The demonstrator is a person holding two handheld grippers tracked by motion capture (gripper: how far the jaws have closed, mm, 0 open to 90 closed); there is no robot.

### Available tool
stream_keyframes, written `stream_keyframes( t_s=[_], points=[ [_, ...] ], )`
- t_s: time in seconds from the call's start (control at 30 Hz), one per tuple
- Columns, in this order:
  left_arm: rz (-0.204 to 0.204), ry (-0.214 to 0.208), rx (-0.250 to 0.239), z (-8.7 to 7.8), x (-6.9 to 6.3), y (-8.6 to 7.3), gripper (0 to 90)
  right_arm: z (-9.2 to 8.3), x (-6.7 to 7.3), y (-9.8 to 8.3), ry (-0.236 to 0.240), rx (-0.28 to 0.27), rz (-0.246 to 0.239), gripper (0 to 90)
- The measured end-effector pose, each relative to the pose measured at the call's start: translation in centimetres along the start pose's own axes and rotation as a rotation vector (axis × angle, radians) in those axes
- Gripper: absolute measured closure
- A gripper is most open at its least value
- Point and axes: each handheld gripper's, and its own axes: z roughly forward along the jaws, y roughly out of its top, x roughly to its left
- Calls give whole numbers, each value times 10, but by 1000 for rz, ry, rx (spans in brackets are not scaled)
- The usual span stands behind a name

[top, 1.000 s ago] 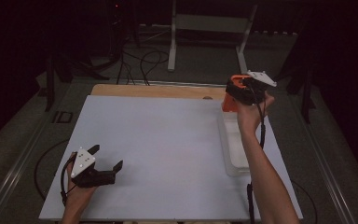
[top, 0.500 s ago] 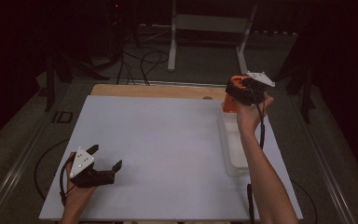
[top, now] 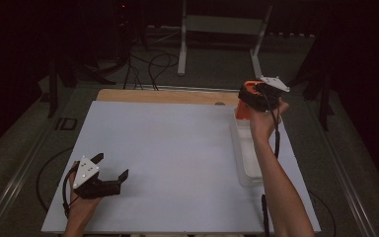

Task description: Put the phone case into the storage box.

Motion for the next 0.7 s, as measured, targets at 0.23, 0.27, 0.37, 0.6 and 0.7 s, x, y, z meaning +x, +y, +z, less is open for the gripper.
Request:
stream_keyframes(
  t_s=[0.23,0.27,0.37,0.6,0.7],
  points=[
    [-1,0,0,0,0,0,0,1,0,-1,-5,5,-9,165],
    [0,0,0,0,0,0,0,1,-1,-2,-5,5,-9,165],
    [0,-1,1,0,0,0,0,2,0,-2,-6,9,-8,165],
    [0,-2,3,1,-1,0,0,4,-2,-8,-11,21,-6,165],
    [2,-3,5,1,-1,0,0,6,-3,-11,-14,28,-7,165]
  ],
)
